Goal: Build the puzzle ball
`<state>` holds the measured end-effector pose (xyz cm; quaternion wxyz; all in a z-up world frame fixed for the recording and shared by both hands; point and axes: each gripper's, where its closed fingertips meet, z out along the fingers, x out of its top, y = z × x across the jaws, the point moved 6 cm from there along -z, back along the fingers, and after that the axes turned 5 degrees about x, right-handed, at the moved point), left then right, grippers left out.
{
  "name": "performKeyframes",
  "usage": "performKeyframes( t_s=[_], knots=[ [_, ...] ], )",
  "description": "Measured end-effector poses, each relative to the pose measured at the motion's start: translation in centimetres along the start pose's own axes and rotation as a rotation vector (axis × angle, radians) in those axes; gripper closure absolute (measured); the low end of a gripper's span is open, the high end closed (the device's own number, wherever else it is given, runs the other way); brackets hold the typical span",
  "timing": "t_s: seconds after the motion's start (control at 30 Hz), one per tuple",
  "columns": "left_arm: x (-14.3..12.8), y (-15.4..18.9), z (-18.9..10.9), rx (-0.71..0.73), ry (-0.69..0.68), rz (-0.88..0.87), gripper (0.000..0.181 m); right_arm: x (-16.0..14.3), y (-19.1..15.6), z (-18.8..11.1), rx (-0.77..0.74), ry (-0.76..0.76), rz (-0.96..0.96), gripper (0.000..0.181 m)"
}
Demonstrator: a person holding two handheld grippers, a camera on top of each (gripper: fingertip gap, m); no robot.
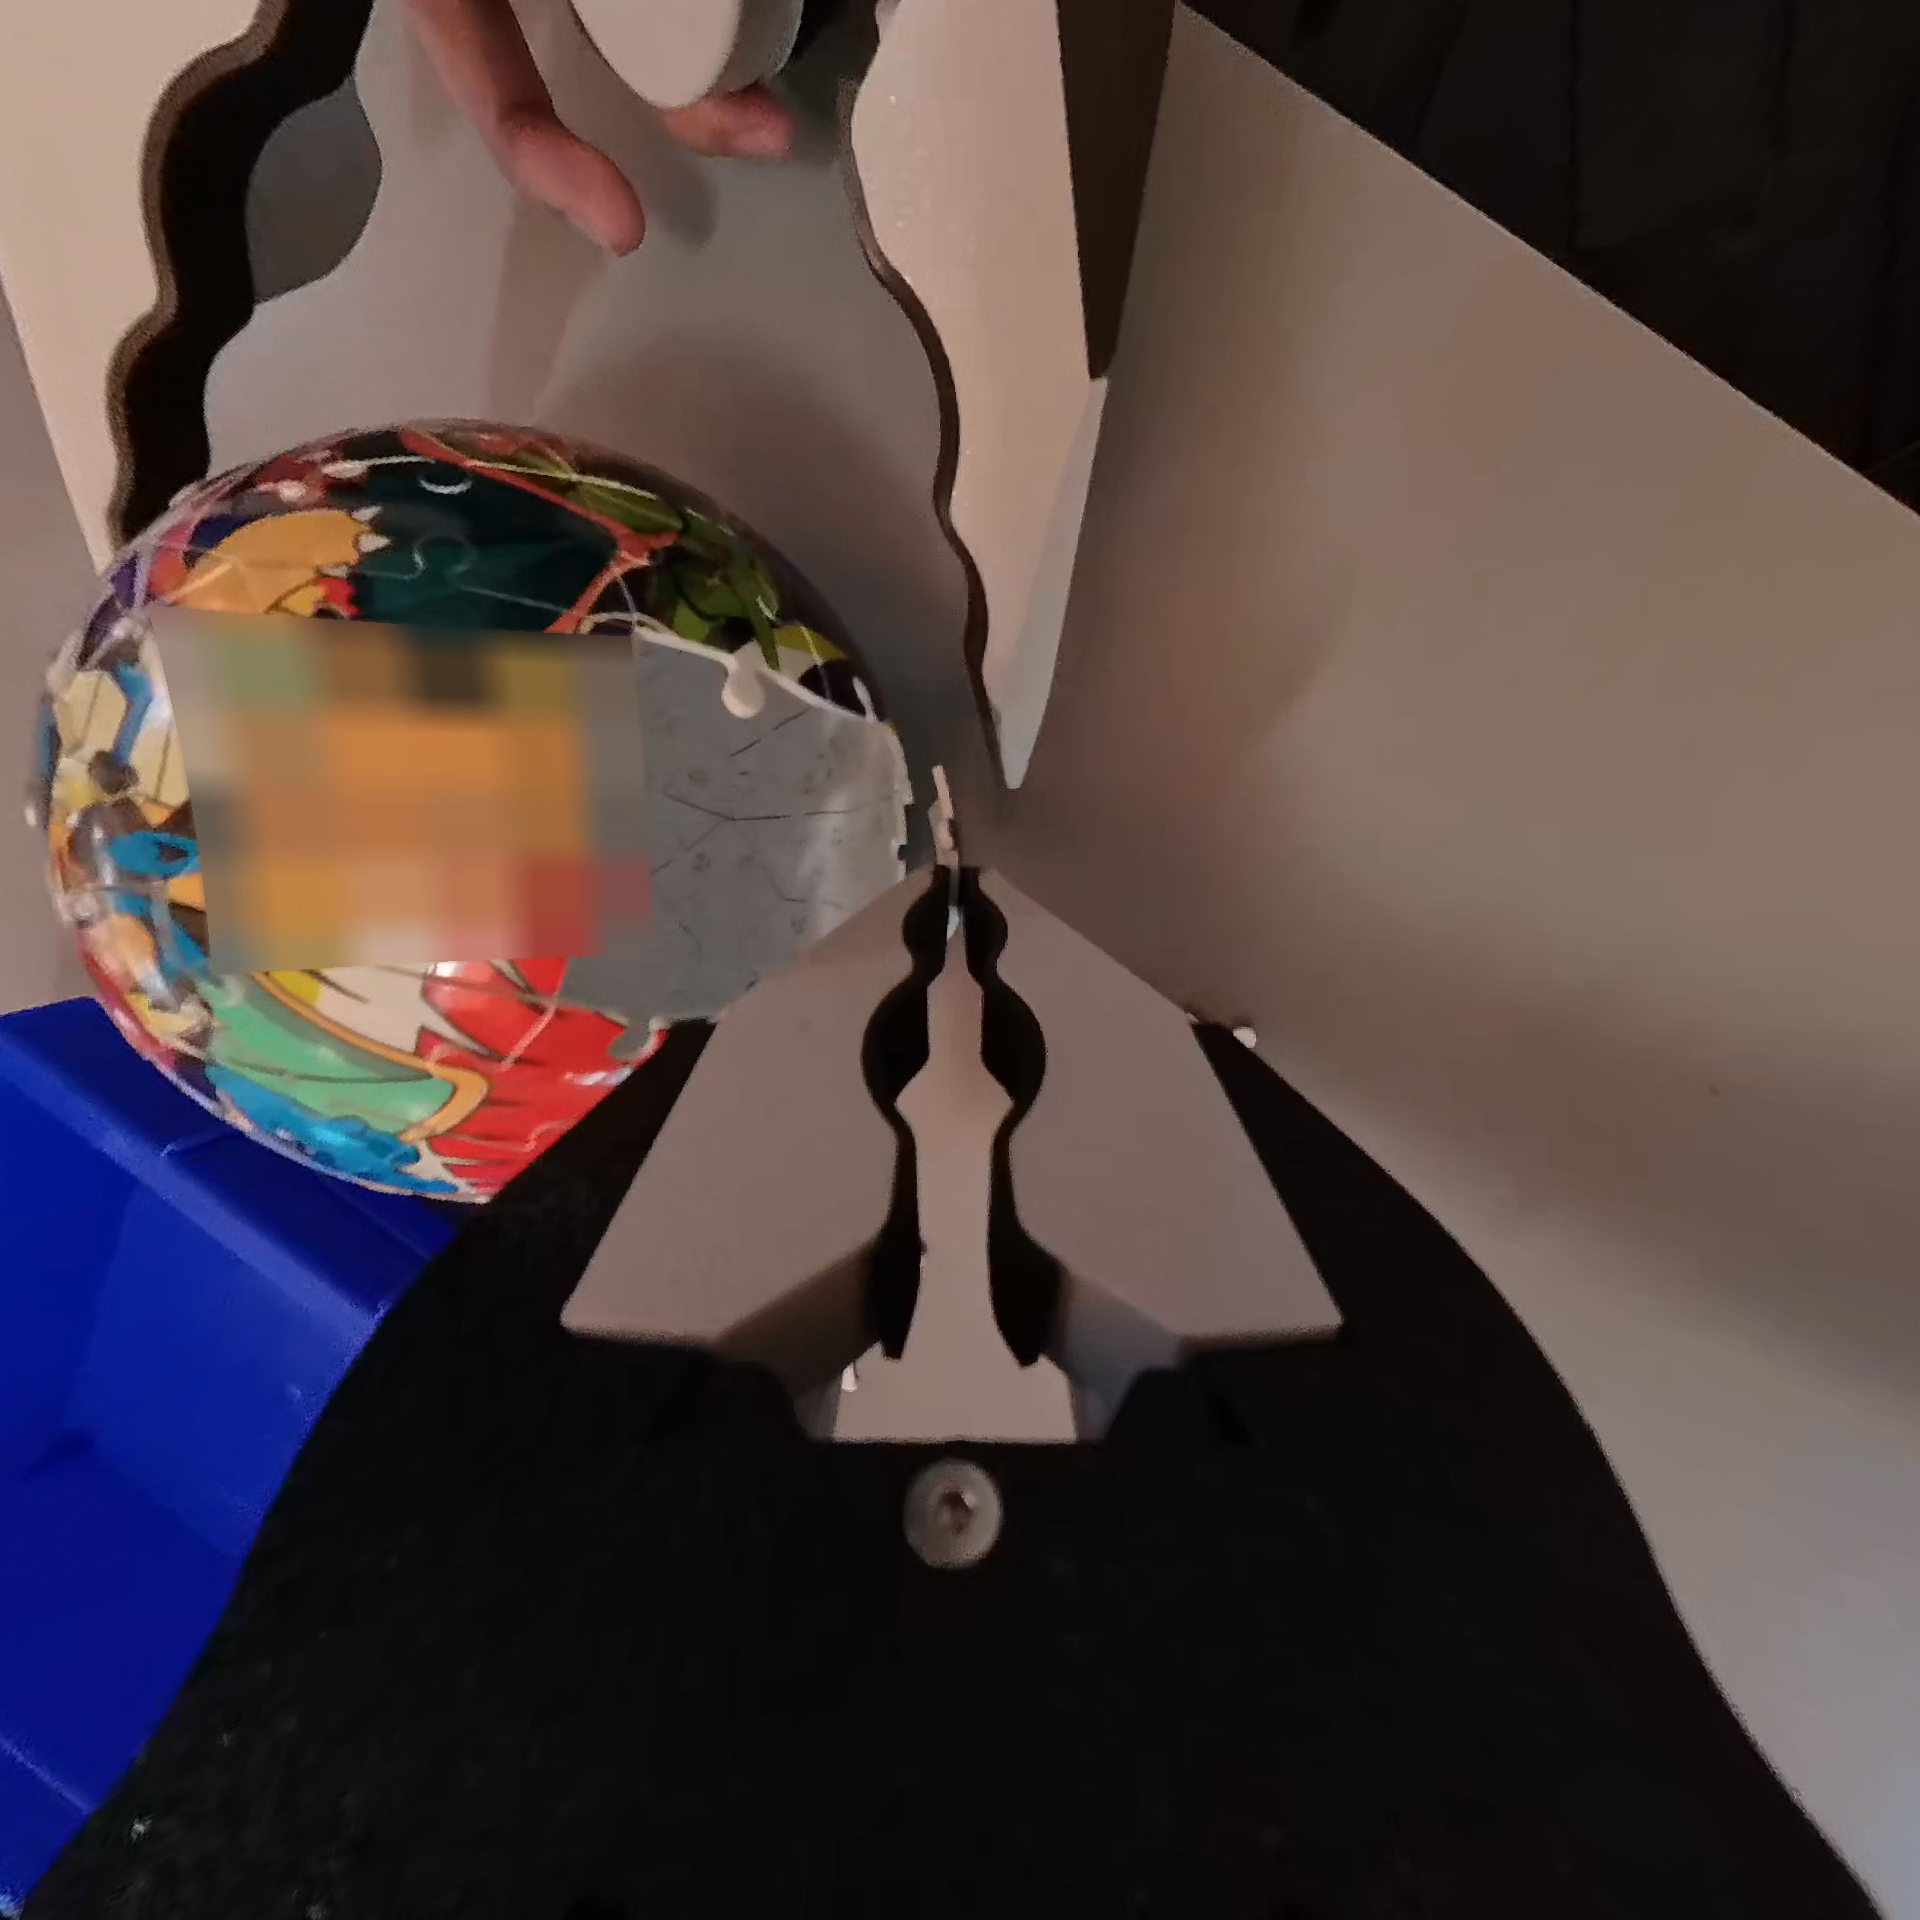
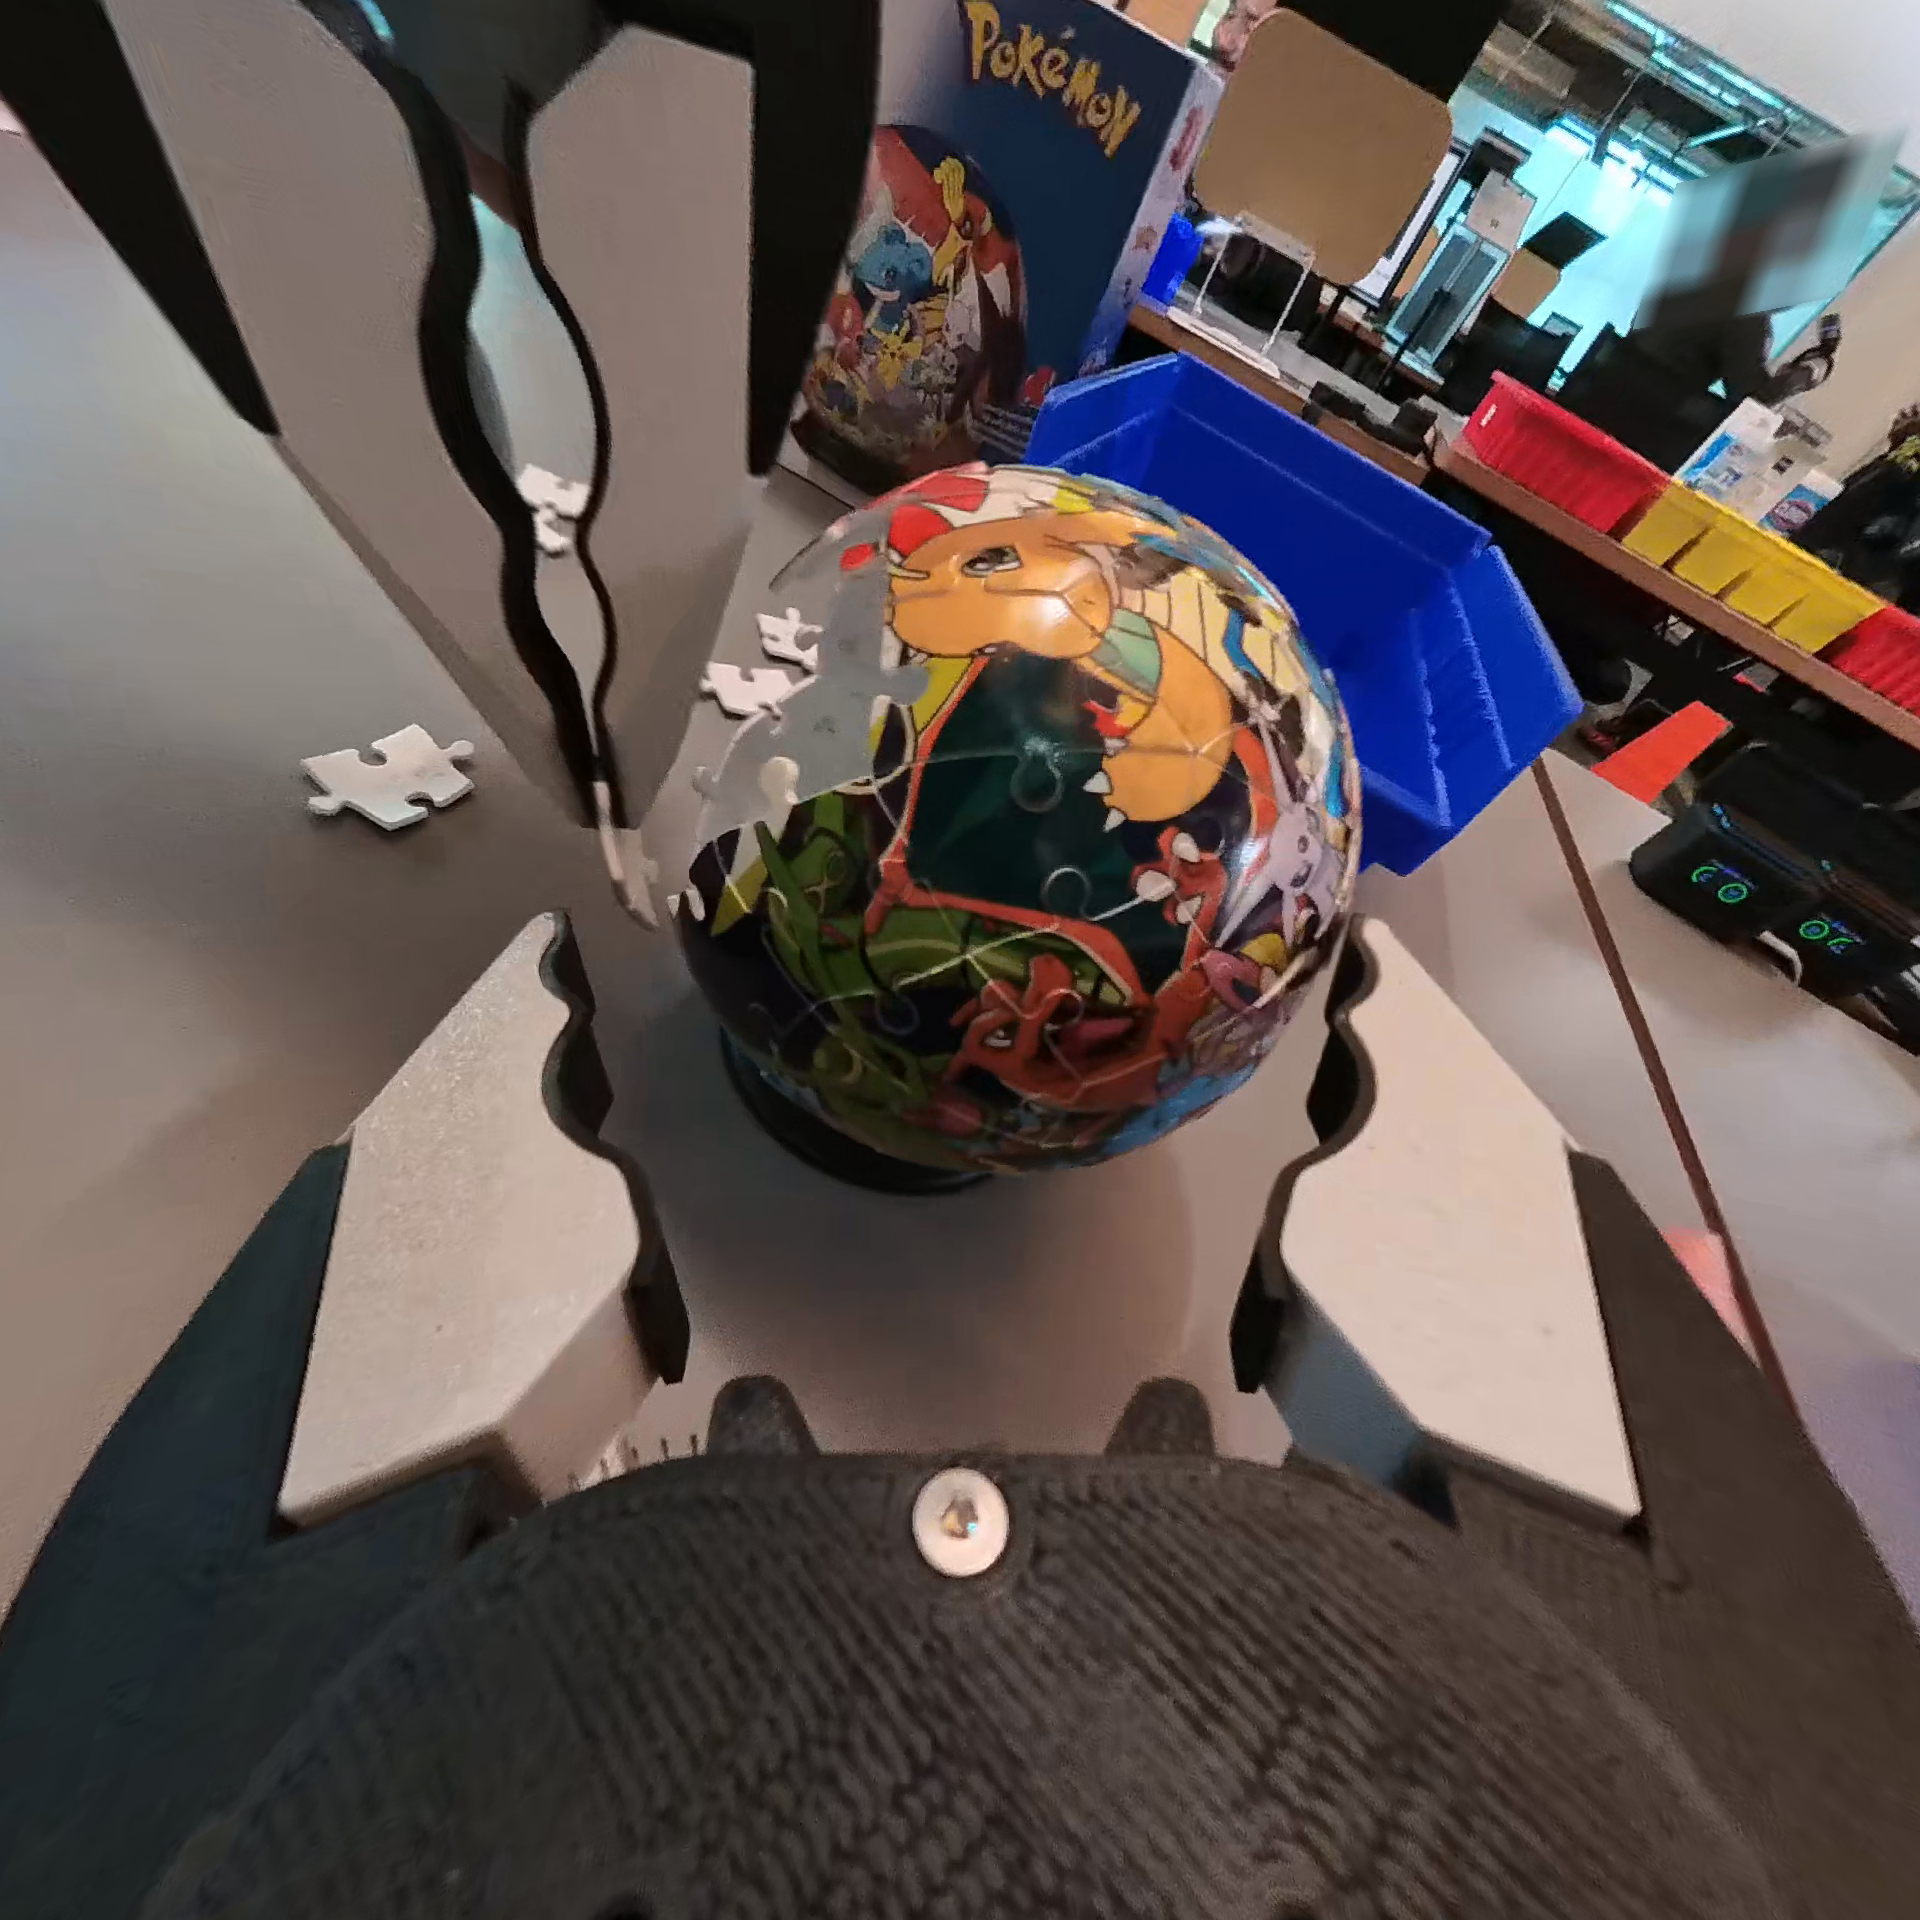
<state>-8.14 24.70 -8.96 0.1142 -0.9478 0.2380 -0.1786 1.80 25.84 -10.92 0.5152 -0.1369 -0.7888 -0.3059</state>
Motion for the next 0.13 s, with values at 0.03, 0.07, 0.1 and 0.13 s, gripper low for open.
performKeyframes(
  t_s=[0.03, 0.07, 0.1, 0.13],
  knots=[
    [0.05, 0.00, 0.01, -0.007, 0.000, -0.006, 0.181, -0.05, 0.01, 0.00, 0.000, -0.005, 0.002, 0.044],
    [0.13, -0.02, 0.02, -0.010, 0.000, -0.013, 0.181, -0.05, 0.06, -0.02, -0.006, -0.003, 0.004, 0.044],
    [0.22, -0.03, 0.01, -0.014, -0.002, -0.020, 0.181, -0.02, 0.08, -0.09, -0.008, 0.001, 0.005, 0.045],
    [0.30, 0.01, -0.07, -0.019, -0.003, -0.027, 0.181, -0.04, 0.12, -0.23, -0.018, -0.002, 0.009, 0.046]
  ],
)
